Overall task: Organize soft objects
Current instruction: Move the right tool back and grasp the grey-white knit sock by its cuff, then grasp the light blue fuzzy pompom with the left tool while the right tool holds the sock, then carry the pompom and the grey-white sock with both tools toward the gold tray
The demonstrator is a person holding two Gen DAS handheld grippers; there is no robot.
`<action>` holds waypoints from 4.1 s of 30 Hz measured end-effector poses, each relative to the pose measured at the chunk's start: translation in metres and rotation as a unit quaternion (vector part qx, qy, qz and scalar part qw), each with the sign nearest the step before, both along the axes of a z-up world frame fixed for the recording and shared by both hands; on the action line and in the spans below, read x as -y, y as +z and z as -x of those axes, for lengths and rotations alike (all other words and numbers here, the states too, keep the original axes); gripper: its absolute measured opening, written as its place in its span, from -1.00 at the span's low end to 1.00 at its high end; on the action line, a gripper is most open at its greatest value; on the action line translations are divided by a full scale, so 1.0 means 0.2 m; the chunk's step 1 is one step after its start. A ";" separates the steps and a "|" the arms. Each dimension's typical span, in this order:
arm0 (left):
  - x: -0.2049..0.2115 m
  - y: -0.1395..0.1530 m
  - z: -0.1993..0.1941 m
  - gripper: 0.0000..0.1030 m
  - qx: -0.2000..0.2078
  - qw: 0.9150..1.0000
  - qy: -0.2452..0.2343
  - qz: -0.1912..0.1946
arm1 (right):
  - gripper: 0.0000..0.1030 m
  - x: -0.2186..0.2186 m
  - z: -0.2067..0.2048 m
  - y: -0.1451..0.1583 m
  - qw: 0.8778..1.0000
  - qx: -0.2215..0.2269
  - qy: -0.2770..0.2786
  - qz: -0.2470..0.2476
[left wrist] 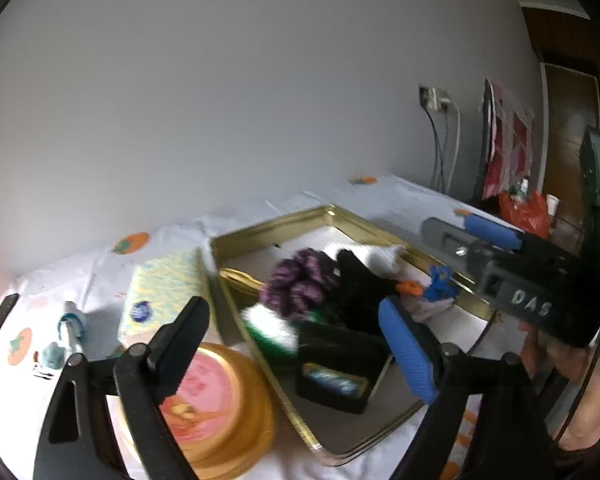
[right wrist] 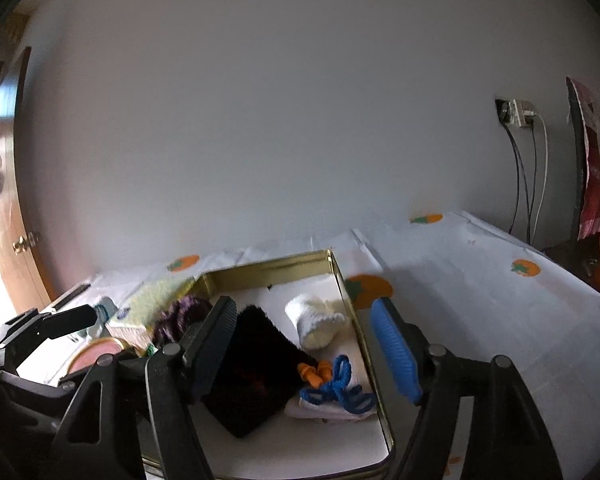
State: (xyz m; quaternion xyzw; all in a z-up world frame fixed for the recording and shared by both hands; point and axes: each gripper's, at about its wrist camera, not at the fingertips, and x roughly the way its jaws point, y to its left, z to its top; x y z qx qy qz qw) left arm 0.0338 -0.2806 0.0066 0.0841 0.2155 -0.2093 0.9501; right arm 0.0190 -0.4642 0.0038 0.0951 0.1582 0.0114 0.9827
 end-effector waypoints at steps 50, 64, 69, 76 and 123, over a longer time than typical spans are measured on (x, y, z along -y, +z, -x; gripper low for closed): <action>-1.80 -0.20 -0.49 0.95 -0.081 0.929 0.344 0.106 | 0.40 -1.77 -1.05 -0.23 0.962 -0.211 0.164 0.063; -1.72 -0.19 -0.49 0.94 -0.074 0.939 0.326 0.084 | -0.43 -1.74 -1.00 -0.20 0.967 -0.190 0.162 0.057; -1.63 -0.20 -0.51 0.85 -0.084 0.947 0.301 0.075 | -0.43 -1.68 -0.86 -0.13 0.977 -0.140 0.150 0.063; -1.42 -0.25 -0.60 0.60 -0.125 0.961 0.245 0.024 | -0.43 -1.61 -0.76 -0.08 0.984 -0.101 0.127 0.067; -1.39 -0.14 -0.44 -0.77 0.012 0.971 0.231 0.065 | -0.43 -1.54 -0.66 -0.06 0.988 -0.046 0.142 0.036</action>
